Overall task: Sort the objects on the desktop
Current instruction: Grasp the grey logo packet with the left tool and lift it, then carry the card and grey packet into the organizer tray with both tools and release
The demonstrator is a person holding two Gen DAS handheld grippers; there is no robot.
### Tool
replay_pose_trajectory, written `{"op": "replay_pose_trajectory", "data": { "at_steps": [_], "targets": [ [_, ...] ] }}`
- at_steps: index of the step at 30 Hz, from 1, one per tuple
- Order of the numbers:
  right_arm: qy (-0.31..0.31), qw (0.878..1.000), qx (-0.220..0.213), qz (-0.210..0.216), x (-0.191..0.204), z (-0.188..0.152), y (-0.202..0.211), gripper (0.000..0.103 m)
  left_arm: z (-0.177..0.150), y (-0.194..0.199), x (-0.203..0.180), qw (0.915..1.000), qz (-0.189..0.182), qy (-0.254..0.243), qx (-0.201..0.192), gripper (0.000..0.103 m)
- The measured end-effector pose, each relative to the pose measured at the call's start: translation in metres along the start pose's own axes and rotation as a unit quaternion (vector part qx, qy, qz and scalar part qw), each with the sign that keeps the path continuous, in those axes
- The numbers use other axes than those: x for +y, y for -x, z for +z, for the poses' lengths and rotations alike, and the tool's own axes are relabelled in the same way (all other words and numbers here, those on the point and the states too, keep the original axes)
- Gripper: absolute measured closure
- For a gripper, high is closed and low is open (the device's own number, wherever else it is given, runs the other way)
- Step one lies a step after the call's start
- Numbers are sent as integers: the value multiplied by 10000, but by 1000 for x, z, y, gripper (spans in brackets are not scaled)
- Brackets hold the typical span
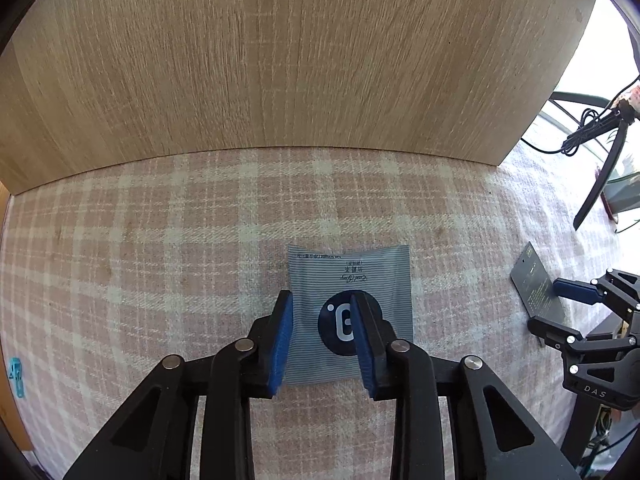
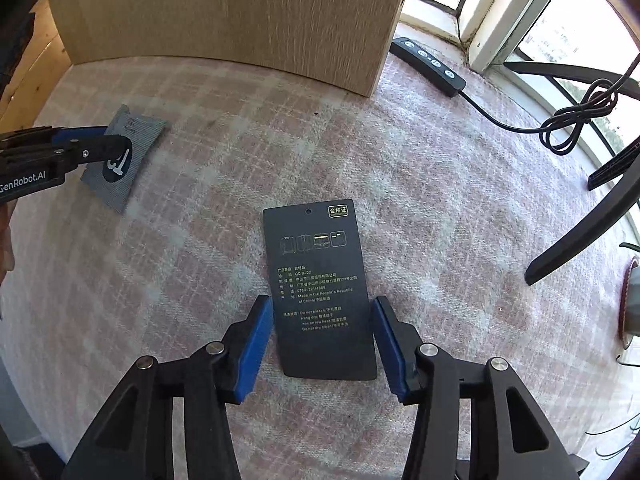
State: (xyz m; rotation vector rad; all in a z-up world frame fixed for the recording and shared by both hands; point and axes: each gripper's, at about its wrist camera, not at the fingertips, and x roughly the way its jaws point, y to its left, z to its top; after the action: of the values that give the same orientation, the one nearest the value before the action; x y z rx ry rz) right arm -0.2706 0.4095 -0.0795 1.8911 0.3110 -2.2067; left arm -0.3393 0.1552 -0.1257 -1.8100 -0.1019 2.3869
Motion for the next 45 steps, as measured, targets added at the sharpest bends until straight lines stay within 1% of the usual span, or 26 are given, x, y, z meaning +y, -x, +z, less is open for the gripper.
{"op": "replay_pose_trajectory", "data": {
  "at_steps": [3, 5, 6, 8, 11, 13, 15, 17, 18, 19, 20, 22, 24, 25, 27, 28, 34, 35, 36, 41, 42, 45],
  "targets": [
    [-61, 10000, -9, 32, -3, -4, 4, 57, -1, 0, 8, 9999, -86, 66, 23, 72],
    [-86, 10000, -17, 32, -4, -7, 8, 57, -2, 1, 15, 9998, -115, 130, 37, 68],
    [-83, 10000, -17, 26, -5, -9, 9, 57, -2, 1, 18, 9998, -77, 163, 24, 64],
    [-89, 10000, -18, -8, -6, -11, 13, 57, -1, 4, 20, 9998, -13, 204, -14, 38],
    [-110, 9999, -19, 11, -10, -13, 19, 57, 3, 6, 17, 9998, -22, 188, 19, 27],
    [-122, 9999, -9, 24, -12, -13, 23, 57, 10, 1, 7, 9997, -59, 194, 118, 26],
    [-115, 9999, -2, 31, -14, -14, 27, 57, 14, -5, 4, 9995, -15, 215, 236, 26],
    [-130, 9999, -27, 50, -16, -17, 32, 57, 17, -4, 8, 9990, -131, 358, 228, 28],
    [-145, 9999, -35, 70, -18, -18, 35, 57, 20, -1, 8, 9986, -240, 438, 200, 33],
    [-170, 9998, -37, 90, -21, -20, 37, 57, 23, -1, 16, 9982, -293, 485, 212, 40],
    [-202, 9997, -36, 109, -23, -22, 38, 57, 23, 1, 19, 9980, -323, 496, 218, 55],
    [-240, 9996, -18, 112, -27, -25, 40, 57, 23, 1, 26, 9975, -440, 464, 296, 72],
    [-247, 9997, -5, 91, -28, -29, 41, 57, 23, 1, 30, 9971, -556, 421, 306, 81],
    [-247, 9996, 5, 97, -29, -30, 42, 57, 22, 2, 28, 9970, -573, 412, 303, 84],
    [-235, 9997, 5, 89, -28, -34, 45, 57, 20, 4, 30, 9972, -548, 432, 271, 94],
    [-225, 9997, -8, 80, -28, -36, 47, 57, 21, 4, 33, 9971, -546, 458, 255, 102],
    [-396, 9989, -166, 196, -36, -49, 67, 57, 14, 19, 27, 9976, -587, 363, 109, 103],
    [-443, 9986, -196, 219, -38, -52, 71, 57, 2, 19, 34, 9976, -597, 339, 78, 103],
    [-483, 9983, -221, 245, -40, -55, 76, 57, 0, 23, 35, 9976, -605, 336, 50, 103],
    [-573, 9972, -379, 282, -46, -75, 101, 57, -7, 49, 34, 9976, -649, 196, -123, 103],
    [-599, 9969, -417, 298, -48, -80, 108, 57, -11, 56, 38, 9975, -687, 84, -153, 103],
    [-657, 9958, -532, 355, -50, -96, 127, 57, -21, 77, 30, 9971, -709, -32, -271, 103]
  ]
}}
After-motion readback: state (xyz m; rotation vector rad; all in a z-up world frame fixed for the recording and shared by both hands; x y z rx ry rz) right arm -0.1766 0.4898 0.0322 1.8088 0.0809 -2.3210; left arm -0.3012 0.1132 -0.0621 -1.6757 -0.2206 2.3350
